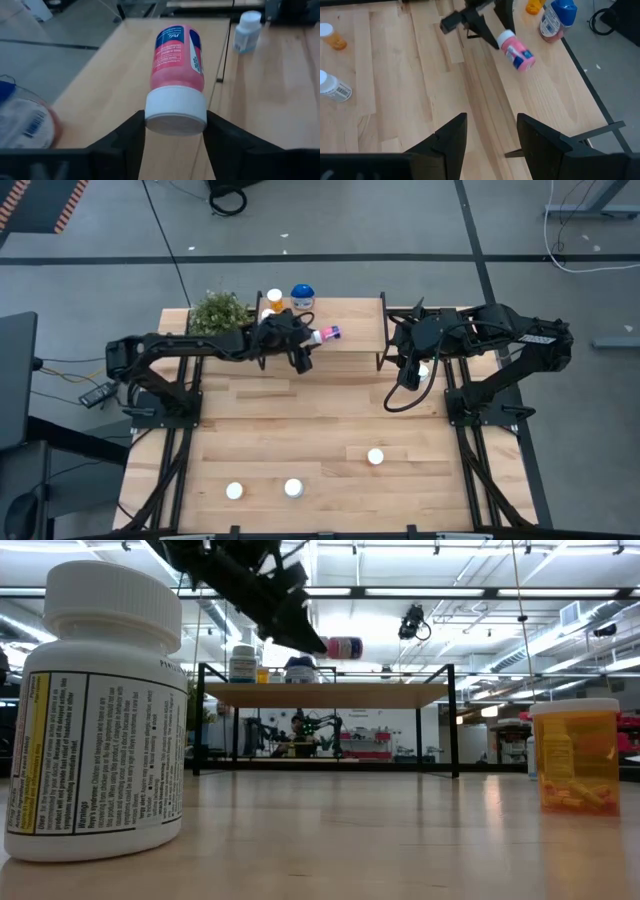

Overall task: Pick and place medicine bottles onto shelf by color
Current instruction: Put the pink bottle on the shelf

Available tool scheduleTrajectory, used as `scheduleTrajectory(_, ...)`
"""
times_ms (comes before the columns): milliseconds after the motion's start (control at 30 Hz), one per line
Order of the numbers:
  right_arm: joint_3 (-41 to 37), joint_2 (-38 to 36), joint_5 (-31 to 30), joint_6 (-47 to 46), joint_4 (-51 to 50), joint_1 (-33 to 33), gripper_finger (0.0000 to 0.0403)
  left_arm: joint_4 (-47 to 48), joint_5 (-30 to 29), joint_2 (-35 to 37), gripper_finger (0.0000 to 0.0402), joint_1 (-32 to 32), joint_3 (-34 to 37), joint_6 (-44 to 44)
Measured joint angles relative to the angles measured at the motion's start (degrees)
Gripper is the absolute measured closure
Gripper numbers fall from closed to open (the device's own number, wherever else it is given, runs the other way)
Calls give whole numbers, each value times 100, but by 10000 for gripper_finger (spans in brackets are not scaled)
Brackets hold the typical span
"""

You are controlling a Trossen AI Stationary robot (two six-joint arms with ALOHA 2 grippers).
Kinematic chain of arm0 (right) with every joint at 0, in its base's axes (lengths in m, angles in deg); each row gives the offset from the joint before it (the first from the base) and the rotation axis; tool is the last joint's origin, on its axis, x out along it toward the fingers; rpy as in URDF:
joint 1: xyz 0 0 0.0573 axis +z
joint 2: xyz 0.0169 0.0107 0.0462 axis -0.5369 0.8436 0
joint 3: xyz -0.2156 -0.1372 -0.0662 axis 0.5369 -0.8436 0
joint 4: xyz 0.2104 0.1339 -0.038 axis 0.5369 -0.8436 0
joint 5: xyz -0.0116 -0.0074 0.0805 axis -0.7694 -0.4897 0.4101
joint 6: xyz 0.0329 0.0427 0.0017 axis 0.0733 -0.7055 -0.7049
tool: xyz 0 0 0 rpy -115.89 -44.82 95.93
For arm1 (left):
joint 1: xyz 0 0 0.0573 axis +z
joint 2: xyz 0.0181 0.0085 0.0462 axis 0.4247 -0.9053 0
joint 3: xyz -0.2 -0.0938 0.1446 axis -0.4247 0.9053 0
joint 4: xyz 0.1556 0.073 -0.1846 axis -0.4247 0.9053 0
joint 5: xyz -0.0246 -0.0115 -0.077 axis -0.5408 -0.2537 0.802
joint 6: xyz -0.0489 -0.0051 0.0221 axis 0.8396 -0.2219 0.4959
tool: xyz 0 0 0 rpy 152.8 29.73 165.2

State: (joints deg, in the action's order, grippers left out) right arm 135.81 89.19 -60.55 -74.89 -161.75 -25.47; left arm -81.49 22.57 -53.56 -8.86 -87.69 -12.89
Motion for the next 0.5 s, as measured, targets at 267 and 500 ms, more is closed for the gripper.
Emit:
scheduleTrajectory(267, 0, 0, -2, 20, -1, 0, 221, 1531, -520, 522, 214, -138, -299, -684)
scheduleTrajectory(500, 0, 0, -3, 101, 16, 0, 221, 3754, -1009, 467, 222, -196, -1595, -910)
